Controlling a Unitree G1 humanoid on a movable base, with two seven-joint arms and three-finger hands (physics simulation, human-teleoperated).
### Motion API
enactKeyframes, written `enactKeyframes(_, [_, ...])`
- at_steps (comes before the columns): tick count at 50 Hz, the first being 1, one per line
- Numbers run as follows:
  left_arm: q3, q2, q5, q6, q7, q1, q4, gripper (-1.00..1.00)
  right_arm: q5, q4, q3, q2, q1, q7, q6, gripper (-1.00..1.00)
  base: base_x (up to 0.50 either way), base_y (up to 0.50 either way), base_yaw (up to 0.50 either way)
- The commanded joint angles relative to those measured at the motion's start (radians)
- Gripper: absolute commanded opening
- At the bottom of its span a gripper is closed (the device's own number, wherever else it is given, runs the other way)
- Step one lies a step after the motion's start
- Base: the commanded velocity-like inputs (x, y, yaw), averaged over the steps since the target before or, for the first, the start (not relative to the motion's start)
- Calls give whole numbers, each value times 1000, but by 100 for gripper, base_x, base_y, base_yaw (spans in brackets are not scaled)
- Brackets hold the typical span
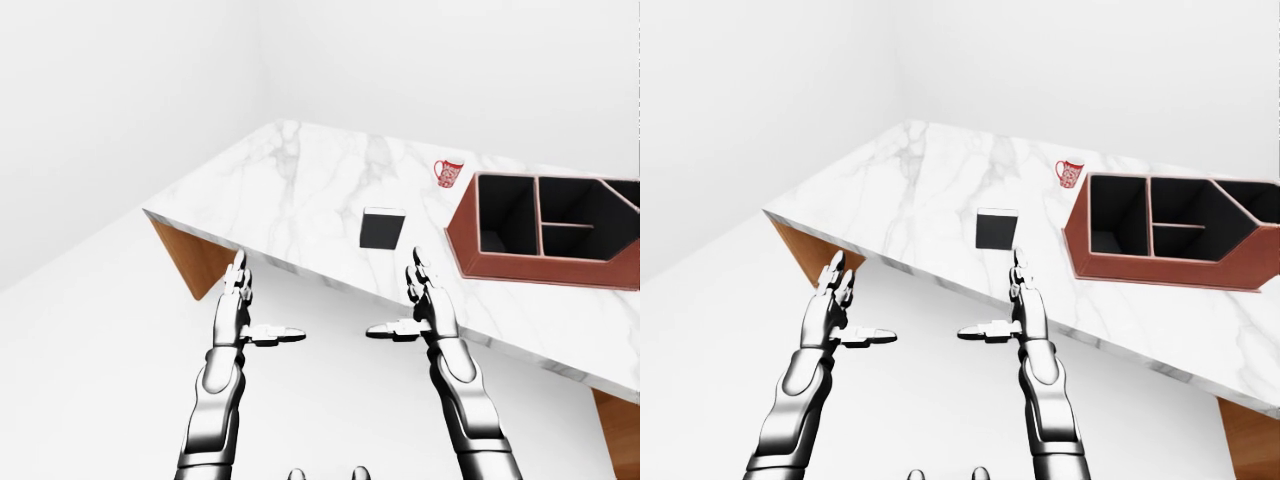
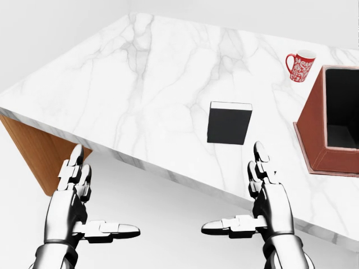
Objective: Pick up the book and place it in the right compartment of the caddy.
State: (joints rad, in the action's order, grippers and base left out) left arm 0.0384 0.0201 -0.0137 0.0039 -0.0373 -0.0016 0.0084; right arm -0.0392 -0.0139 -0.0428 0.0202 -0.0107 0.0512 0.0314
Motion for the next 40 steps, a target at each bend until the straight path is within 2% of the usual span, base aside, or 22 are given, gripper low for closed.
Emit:
enactKeyframes(1, [1,-1,-2,-1,1,-2,6,100,-1,-4,-1,1,-1,-1,2,100,22,-45,0])
enactKeyframes(9, [0,-1,-2,3,2,0,1,100,-2,-2,-2,2,-1,0,4,100,22,-45,0])
enactKeyframes(10, [-1,-1,-1,5,2,1,-2,100,0,-18,-1,1,0,1,-12,100,22,-45,0])
enactKeyframes(11, [-1,-1,-1,2,2,1,1,100,1,-50,-2,0,-2,2,-43,100,22,-45,0])
enactKeyframes(12, [-1,-1,-1,2,2,1,1,100,-1,-21,-1,1,-1,0,-14,100,22,-45,0])
enactKeyframes(13, [-1,-1,-1,3,1,1,-1,100,-1,-8,-1,2,0,0,-3,100,22,-45,0])
enactKeyframes(14, [-1,-1,-1,5,2,2,-4,100,0,-28,-1,1,1,1,-24,100,22,-45,0])
enactKeyframes(15, [-1,-1,-1,4,1,2,-3,100,2,-77,-2,-1,-2,3,-70,100,22,-45,0])
enactKeyframes(16, [-2,-1,0,4,1,2,-2,100,1,-73,-2,0,-3,3,-66,100,22,-45,0])
enactKeyframes(17, [-2,-1,0,4,1,3,-3,100,0,-29,0,2,0,0,-24,100,22,-45,0])
enactKeyframes(18, [-2,-1,1,2,1,2,-1,100,0,-7,1,2,2,-1,-4,100,22,-45,0])
enactKeyframes(19, [-1,-1,0,-1,0,1,3,100,0,-3,1,2,2,-1,0,100,22,-45,0])
enactKeyframes(40, [-1,0,2,-2,-2,-1,5,100,2,-5,1,1,0,0,0,100,22,-45,0])
